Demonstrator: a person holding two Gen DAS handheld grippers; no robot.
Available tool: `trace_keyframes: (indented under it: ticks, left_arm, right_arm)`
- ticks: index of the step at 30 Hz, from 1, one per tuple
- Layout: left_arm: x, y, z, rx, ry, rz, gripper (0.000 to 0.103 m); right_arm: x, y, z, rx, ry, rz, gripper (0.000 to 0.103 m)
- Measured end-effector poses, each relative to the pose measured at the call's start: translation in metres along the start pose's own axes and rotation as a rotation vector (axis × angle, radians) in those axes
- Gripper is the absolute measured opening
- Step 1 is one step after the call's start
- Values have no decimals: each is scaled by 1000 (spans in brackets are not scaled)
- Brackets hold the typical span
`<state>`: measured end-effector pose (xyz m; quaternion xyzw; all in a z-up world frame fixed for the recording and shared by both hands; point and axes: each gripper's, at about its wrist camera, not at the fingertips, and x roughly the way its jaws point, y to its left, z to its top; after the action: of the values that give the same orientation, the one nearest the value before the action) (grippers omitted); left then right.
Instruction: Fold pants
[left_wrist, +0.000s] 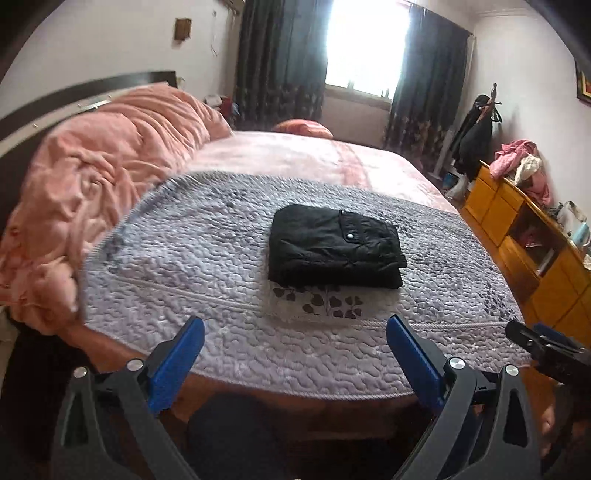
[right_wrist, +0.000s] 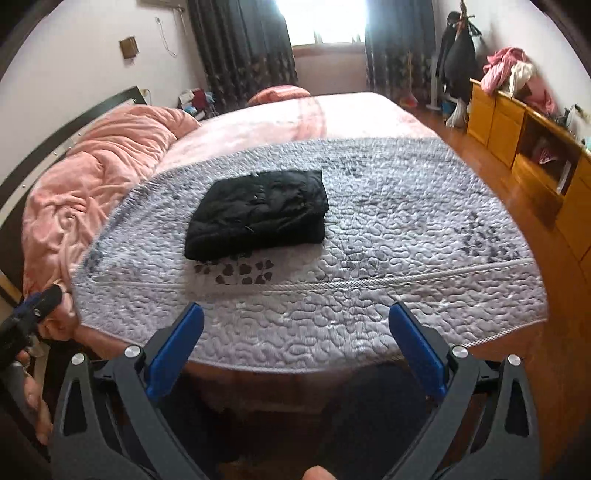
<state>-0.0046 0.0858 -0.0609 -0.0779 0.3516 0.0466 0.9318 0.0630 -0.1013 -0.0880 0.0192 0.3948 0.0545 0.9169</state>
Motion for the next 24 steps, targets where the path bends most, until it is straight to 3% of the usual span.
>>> trace_keyframes:
  ticks: [6, 13, 18, 24]
  left_arm:
    - [-60, -19, -8, 10, -28, -1, 99]
    - [-114, -23, -2, 19, -104, 18, 99]
    - [-126, -22, 0, 20, -135, 18, 99]
    - [-122, -26, -3, 41, -106, -10, 99]
  right_arm:
    - [-78, 21, -3, -79, -116, -49, 100]
    - [-125, 30, -8, -90, -183, -54, 100]
    - [-139, 32, -9, -89, -198, -55, 100]
    - [-143, 35, -7, -97, -216, -60, 100]
